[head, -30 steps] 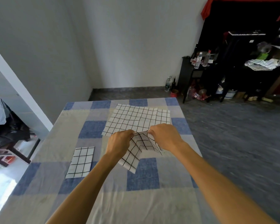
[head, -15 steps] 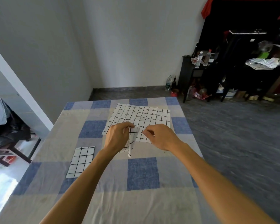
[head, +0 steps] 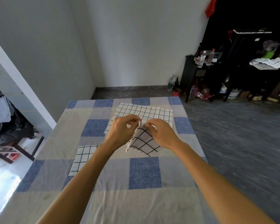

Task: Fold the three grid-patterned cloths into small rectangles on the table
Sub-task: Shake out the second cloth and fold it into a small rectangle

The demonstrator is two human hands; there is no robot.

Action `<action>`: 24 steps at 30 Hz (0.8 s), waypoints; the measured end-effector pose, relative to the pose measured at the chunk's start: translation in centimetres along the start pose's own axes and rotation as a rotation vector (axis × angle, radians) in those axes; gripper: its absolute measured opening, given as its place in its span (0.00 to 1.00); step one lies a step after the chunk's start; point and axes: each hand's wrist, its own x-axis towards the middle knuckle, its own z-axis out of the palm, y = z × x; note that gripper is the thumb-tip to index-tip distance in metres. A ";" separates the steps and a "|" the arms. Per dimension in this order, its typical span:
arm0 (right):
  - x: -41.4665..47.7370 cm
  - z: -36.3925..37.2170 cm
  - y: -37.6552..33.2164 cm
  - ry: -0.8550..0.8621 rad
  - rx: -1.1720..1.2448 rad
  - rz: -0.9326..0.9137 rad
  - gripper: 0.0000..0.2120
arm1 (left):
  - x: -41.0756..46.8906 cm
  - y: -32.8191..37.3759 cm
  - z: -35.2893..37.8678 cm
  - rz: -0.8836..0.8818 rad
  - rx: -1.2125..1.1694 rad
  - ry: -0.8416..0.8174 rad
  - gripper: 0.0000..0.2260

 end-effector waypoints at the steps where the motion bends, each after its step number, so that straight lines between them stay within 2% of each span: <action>1: -0.1 0.0 0.0 -0.005 0.007 0.002 0.13 | -0.1 0.0 0.0 -0.008 -0.001 -0.003 0.07; 9: -0.2 0.3 0.3 -0.001 0.003 0.045 0.13 | -0.4 0.2 0.6 -0.045 -0.004 -0.035 0.08; 15: -0.1 0.3 -0.5 0.030 0.097 0.017 0.14 | 0.0 0.1 0.7 0.030 0.006 0.024 0.05; 19: 0.4 0.1 -0.6 0.061 0.065 0.014 0.15 | 0.2 0.0 0.7 0.072 0.015 0.047 0.05; 24: -0.3 0.3 0.3 0.059 0.004 0.040 0.16 | -0.1 -0.7 0.4 0.111 0.070 0.167 0.04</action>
